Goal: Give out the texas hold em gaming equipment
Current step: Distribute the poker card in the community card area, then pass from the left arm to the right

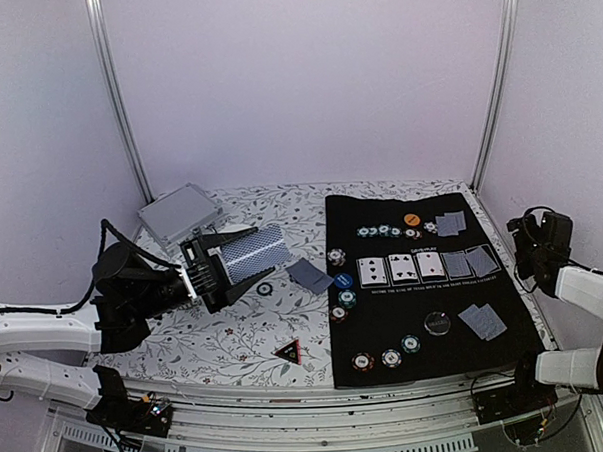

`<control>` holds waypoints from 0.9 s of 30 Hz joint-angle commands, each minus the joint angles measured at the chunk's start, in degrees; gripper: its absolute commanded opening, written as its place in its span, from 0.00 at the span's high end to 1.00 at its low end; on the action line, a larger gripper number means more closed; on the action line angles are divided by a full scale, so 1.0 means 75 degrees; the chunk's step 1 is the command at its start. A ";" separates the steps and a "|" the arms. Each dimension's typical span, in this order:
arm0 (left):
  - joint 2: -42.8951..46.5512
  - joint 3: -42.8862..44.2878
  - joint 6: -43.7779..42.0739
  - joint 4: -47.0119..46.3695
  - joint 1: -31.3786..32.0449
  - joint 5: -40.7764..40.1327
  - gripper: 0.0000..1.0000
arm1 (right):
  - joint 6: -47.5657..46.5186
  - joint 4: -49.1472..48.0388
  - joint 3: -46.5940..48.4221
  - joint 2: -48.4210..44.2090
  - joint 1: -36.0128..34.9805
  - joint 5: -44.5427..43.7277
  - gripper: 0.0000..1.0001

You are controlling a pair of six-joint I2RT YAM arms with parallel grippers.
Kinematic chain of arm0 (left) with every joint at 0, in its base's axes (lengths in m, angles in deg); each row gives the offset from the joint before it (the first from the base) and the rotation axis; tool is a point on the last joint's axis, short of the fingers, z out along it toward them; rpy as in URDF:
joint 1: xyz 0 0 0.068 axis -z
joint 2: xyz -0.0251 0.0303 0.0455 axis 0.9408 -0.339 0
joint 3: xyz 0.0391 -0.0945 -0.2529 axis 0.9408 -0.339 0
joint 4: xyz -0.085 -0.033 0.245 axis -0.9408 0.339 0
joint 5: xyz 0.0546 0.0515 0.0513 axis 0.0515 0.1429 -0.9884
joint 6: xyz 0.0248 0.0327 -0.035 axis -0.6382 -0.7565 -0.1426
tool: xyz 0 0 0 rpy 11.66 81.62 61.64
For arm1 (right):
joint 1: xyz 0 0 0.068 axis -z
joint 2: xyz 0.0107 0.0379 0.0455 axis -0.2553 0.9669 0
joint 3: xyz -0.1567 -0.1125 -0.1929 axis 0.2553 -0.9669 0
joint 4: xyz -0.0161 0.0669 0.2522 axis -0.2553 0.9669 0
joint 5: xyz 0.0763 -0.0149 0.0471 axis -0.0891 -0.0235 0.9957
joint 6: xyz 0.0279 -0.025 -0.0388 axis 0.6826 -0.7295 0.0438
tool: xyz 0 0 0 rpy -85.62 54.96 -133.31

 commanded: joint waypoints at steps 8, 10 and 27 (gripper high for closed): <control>0.0073 0.0056 0.0167 -0.0118 0.0109 0.0237 0.43 | -0.6201 0.0413 0.4059 0.0779 -0.3245 0.4104 0.00; 0.0079 0.0045 0.0151 -0.0106 0.0117 0.0233 0.43 | -0.6445 0.0663 0.4737 0.1355 -0.4070 0.5597 0.02; -0.0008 0.0027 0.0120 -0.0118 0.0121 0.0161 0.44 | -0.6520 0.1940 0.7763 0.4107 -0.8153 0.8831 0.15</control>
